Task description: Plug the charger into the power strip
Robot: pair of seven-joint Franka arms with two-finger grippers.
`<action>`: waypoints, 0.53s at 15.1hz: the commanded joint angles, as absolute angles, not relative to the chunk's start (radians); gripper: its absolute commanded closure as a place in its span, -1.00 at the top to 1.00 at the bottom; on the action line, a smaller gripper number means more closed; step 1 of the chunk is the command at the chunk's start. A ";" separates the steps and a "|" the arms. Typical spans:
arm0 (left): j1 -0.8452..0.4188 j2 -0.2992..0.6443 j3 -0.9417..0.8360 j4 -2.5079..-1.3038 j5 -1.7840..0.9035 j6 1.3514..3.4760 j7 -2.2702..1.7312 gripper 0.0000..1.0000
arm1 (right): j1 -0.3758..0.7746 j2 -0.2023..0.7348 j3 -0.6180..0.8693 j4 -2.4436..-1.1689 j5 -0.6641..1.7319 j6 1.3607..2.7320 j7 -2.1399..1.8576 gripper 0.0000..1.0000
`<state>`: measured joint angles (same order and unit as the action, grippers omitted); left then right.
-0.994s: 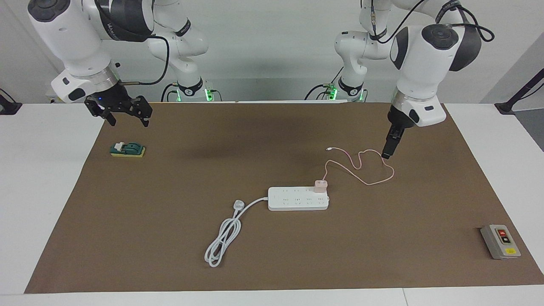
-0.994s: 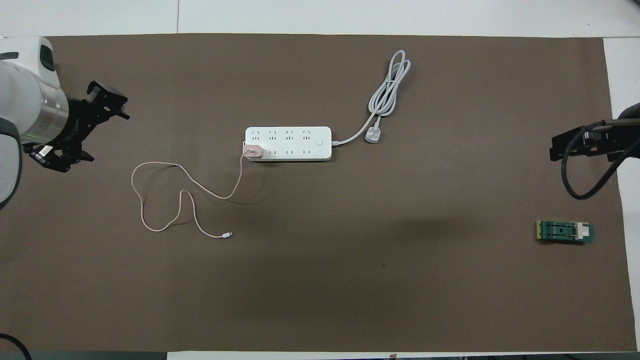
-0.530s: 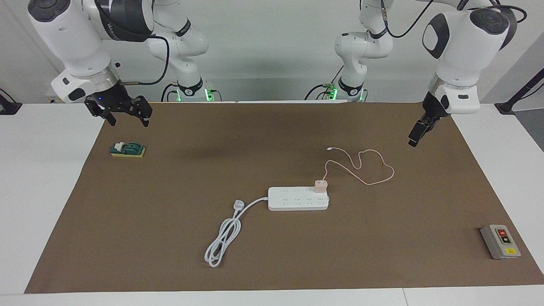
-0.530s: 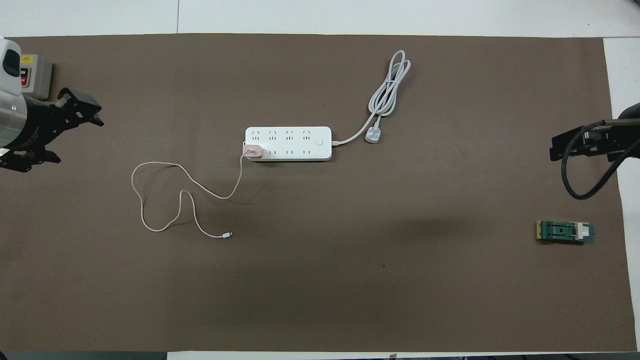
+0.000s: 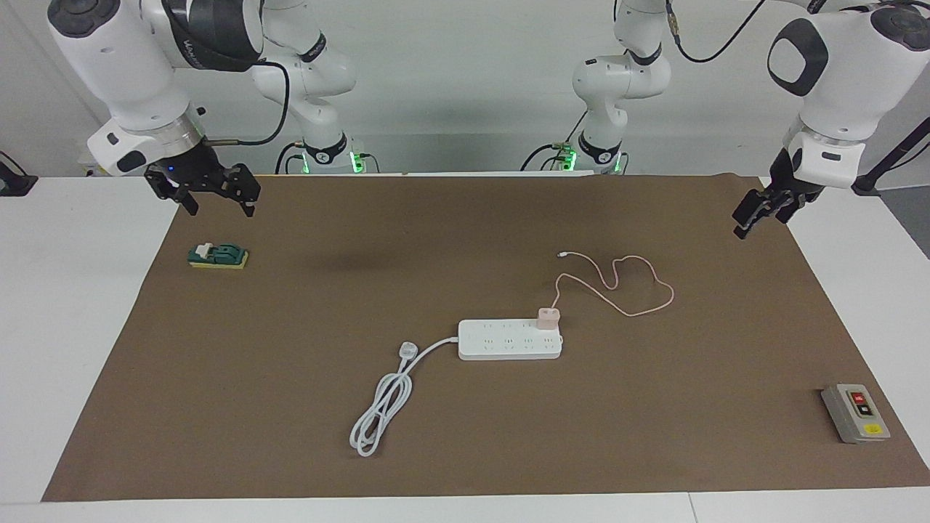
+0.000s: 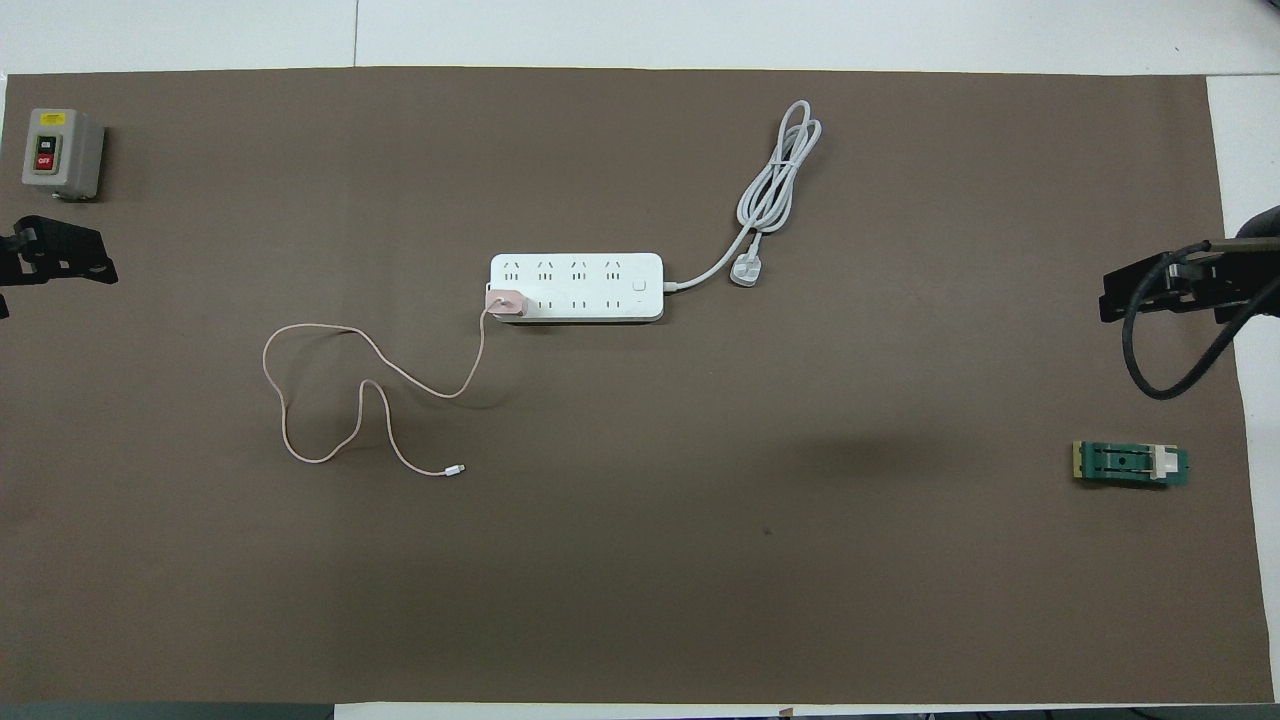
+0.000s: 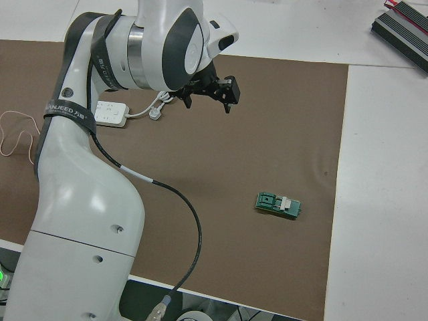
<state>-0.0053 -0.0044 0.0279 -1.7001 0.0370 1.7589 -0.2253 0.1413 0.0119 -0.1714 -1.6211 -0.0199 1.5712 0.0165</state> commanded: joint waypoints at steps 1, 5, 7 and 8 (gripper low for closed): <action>-0.008 -0.037 0.018 -1.730 0.025 1.726 -0.209 1.00 | 0.133 0.002 -0.169 -1.624 -0.002 1.560 -0.002 1.00; -0.014 -0.037 0.018 -1.727 0.025 1.724 -0.201 1.00 | 0.133 0.003 -0.169 -1.624 -0.002 1.560 -0.002 1.00; -0.014 -0.037 0.018 -1.729 0.025 1.729 -0.157 1.00 | 0.133 0.002 -0.169 -1.624 -0.002 1.560 -0.002 1.00; -0.014 -0.037 0.018 -1.729 0.025 1.730 -0.091 1.00 | 0.133 0.002 -0.170 -1.624 -0.002 1.560 -0.002 1.00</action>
